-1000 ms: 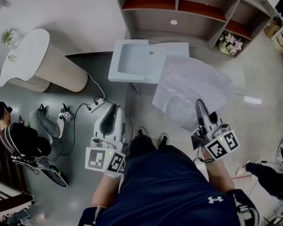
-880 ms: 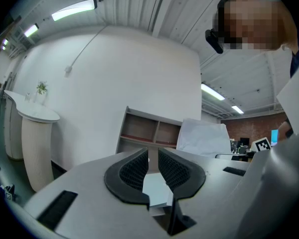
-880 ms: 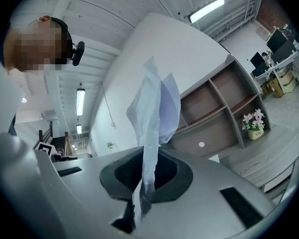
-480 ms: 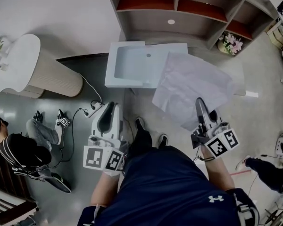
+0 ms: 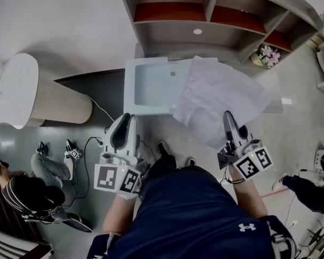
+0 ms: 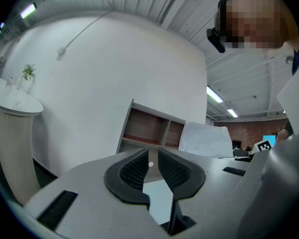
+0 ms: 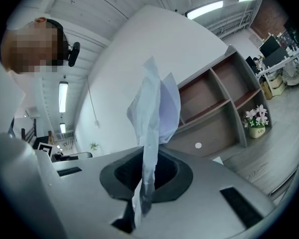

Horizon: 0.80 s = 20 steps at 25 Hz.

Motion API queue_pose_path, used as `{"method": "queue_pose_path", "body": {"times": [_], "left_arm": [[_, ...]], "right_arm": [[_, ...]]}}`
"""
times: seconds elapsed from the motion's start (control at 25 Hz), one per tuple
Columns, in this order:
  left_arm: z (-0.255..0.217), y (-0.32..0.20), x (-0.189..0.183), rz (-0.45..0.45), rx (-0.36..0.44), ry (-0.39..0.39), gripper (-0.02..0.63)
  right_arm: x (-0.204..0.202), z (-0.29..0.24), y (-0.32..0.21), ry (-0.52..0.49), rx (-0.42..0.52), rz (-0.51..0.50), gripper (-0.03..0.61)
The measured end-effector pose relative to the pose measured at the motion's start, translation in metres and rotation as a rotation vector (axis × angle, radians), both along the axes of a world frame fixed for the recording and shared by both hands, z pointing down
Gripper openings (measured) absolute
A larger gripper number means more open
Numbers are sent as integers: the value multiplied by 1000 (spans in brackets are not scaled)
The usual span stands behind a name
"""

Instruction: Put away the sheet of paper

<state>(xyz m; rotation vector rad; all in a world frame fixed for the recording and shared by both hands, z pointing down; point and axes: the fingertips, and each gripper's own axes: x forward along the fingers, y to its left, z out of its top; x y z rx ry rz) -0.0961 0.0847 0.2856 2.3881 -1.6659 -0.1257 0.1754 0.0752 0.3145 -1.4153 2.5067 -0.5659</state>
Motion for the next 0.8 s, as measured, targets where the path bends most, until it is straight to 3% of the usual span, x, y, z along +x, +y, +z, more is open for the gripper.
{"method": "queue_pose_path", "body": {"times": [0.48,0.8], "left_arm": [[34,-70,-51,68,-74,34,71],[72,-103,-54,80,-155,7,69]], "right_arm": [[-45,23,-53,23,-84,79,18],[-40,52,-90,12,-164,104,18]]}}
